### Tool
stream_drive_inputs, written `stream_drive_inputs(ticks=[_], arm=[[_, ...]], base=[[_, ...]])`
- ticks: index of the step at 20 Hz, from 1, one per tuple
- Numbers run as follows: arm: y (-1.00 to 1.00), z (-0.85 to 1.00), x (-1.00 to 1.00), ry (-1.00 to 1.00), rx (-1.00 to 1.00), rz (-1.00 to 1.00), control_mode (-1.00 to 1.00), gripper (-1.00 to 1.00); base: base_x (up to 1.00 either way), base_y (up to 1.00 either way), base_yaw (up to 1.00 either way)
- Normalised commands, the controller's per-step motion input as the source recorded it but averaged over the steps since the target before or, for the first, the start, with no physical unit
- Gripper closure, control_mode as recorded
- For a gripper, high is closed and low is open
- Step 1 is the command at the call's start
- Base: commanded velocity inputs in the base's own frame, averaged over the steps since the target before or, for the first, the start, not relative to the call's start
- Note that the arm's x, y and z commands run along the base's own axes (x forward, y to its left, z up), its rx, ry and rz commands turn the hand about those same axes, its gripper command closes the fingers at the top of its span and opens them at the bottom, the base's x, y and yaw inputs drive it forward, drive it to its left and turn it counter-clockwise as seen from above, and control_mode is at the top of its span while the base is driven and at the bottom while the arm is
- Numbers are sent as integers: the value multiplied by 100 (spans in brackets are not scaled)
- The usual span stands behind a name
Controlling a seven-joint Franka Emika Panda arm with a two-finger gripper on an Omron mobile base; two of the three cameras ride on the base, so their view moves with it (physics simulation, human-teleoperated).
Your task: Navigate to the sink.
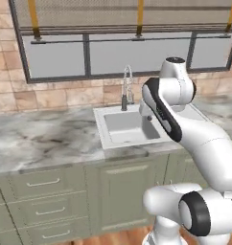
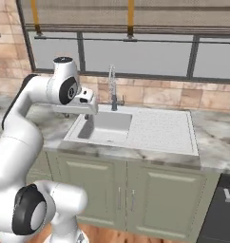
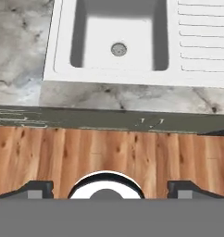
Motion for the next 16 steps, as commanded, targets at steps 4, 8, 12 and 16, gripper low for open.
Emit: stream_drive_inputs(ticks=[4, 8, 12, 16], arm=[[0, 0, 0, 0, 0, 0, 100, -100], [0, 0, 0, 0, 0, 0, 100, -100], [0, 0, 0, 0, 0, 0, 100, -100], [0, 0, 0, 0, 0, 0, 100, -100]], base=[[100, -62, 0], [92, -19, 0], [87, 0, 0], [86, 0, 0]])
